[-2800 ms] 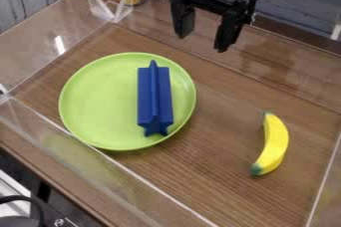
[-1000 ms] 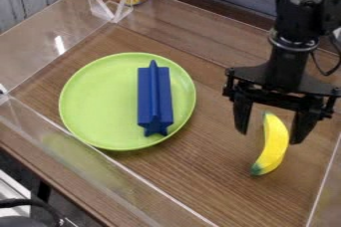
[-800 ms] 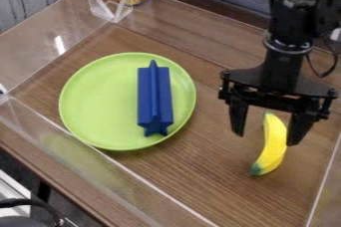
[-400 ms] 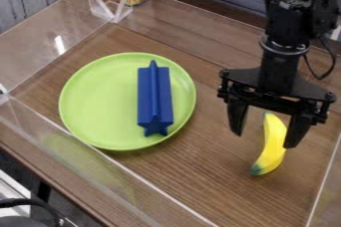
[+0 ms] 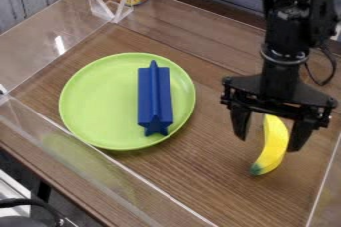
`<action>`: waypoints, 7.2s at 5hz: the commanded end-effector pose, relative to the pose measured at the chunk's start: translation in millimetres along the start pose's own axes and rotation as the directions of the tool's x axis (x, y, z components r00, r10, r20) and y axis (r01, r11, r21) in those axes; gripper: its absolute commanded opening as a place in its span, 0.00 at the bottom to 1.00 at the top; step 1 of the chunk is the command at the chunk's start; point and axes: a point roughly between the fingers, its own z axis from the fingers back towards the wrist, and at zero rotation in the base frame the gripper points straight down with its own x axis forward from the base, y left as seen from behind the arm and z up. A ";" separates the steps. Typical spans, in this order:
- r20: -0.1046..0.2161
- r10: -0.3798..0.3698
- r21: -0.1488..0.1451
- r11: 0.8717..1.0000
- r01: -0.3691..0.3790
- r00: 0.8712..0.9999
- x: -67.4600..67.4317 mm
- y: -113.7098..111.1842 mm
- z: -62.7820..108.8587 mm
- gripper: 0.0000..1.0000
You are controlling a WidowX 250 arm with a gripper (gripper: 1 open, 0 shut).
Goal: Put the banana in the green plate
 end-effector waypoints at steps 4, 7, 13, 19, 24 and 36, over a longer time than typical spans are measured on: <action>0.063 0.081 -0.033 0.996 -0.079 0.995 18.6 -8.6 -43.3 1.00; 0.092 0.154 -0.023 0.988 -0.152 0.984 26.5 -26.6 -16.5 1.00; 0.077 0.111 0.003 0.994 -0.112 0.991 28.4 -18.6 -19.5 0.00; 0.128 0.200 0.036 0.978 -0.206 0.971 17.3 90.1 70.5 0.00; 0.134 0.090 0.075 0.992 -0.101 0.987 14.1 90.0 44.6 0.00; 0.144 0.122 0.160 0.976 -0.145 0.982 -10.2 189.6 49.6 0.00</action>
